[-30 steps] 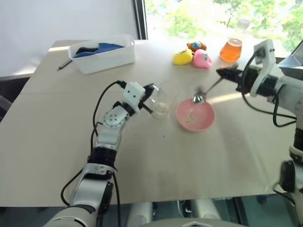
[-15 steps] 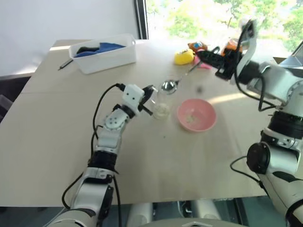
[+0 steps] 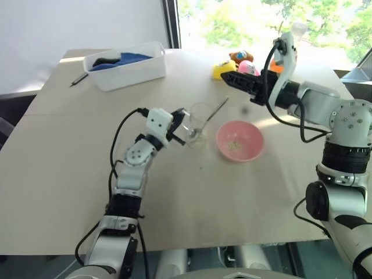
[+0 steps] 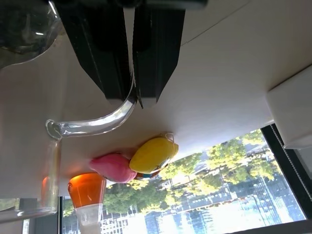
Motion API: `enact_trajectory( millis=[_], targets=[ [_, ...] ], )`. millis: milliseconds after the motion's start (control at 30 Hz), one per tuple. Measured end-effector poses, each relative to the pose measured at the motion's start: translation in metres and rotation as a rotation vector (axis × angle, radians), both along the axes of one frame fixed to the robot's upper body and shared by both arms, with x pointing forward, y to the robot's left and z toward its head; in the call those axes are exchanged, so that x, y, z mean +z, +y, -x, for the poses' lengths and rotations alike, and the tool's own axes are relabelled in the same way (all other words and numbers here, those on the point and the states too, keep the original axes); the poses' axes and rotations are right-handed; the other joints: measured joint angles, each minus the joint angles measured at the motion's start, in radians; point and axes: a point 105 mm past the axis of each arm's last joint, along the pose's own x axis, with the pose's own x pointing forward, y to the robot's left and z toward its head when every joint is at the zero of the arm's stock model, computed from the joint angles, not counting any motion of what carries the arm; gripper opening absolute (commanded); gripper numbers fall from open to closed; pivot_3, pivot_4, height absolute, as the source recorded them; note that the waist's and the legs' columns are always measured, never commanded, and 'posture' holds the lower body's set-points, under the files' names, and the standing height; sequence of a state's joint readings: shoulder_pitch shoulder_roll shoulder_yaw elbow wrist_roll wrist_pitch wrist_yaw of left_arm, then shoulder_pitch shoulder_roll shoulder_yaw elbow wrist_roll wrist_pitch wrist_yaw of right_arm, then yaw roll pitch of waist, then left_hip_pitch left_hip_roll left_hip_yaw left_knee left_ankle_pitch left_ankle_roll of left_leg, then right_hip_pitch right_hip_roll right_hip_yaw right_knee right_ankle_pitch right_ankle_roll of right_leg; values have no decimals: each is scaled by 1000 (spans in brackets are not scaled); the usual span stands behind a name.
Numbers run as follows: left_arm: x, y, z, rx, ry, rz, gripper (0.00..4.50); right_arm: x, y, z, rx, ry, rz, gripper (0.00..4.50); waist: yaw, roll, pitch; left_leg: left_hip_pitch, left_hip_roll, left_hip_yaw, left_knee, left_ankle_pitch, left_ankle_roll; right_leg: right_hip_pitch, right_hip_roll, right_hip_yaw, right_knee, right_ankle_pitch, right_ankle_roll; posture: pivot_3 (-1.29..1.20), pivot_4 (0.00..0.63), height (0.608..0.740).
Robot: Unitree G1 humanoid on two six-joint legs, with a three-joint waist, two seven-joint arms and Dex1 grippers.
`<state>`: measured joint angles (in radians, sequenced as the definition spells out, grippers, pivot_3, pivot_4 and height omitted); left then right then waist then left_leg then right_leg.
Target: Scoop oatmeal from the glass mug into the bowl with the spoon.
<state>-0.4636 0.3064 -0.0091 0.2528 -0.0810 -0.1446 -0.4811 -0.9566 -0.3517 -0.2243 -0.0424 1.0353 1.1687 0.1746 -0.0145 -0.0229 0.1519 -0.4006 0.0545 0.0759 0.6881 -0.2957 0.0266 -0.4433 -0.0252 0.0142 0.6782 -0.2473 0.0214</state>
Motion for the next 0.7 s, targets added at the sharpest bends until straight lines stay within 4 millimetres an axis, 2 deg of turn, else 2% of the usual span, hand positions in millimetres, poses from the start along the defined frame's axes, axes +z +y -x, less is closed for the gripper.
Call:
enact_trajectory(
  millis=[100, 367, 467, 600, 700],
  targets=[
    [-2, 1, 4, 8, 5, 11, 0, 13, -11, -10, -66, -48, -26, 3698, 0, 0, 0, 0, 0, 0, 0, 0, 0, 0, 0, 0, 0, 0, 0, 0, 150, 740],
    [-9, 8, 13, 43, 18, 42, 0, 8, -48, -32, -244, -83, -17, 3698, 1, 0, 0, 0, 0, 1, 0, 0, 0, 0, 0, 1, 0, 0, 0, 0, 150, 740],
    [-13, 9, 15, 57, 31, 43, 972, 4, -50, -33, -259, -74, -7, 3771, -1, 0, 0, 1, 0, 2, 0, 0, 0, 0, 0, 2, 0, 0, 0, 0, 150, 740],
    [-22, 11, 16, 76, 63, 48, 2743, 4, -44, -32, -245, -75, -18, 3771, 1, 0, 0, 1, 1, 1, 0, 0, 0, 0, 0, 1, 0, 0, 0, 0, 150, 740],
    [-21, 12, 17, 80, 67, 49, 2743, 4, -43, -32, -241, -81, -15, 3771, 2, 0, 0, 0, 0, 1, 0, 0, 0, 0, -1, 1, 0, 0, 0, 0, 150, 740]
  ],
)
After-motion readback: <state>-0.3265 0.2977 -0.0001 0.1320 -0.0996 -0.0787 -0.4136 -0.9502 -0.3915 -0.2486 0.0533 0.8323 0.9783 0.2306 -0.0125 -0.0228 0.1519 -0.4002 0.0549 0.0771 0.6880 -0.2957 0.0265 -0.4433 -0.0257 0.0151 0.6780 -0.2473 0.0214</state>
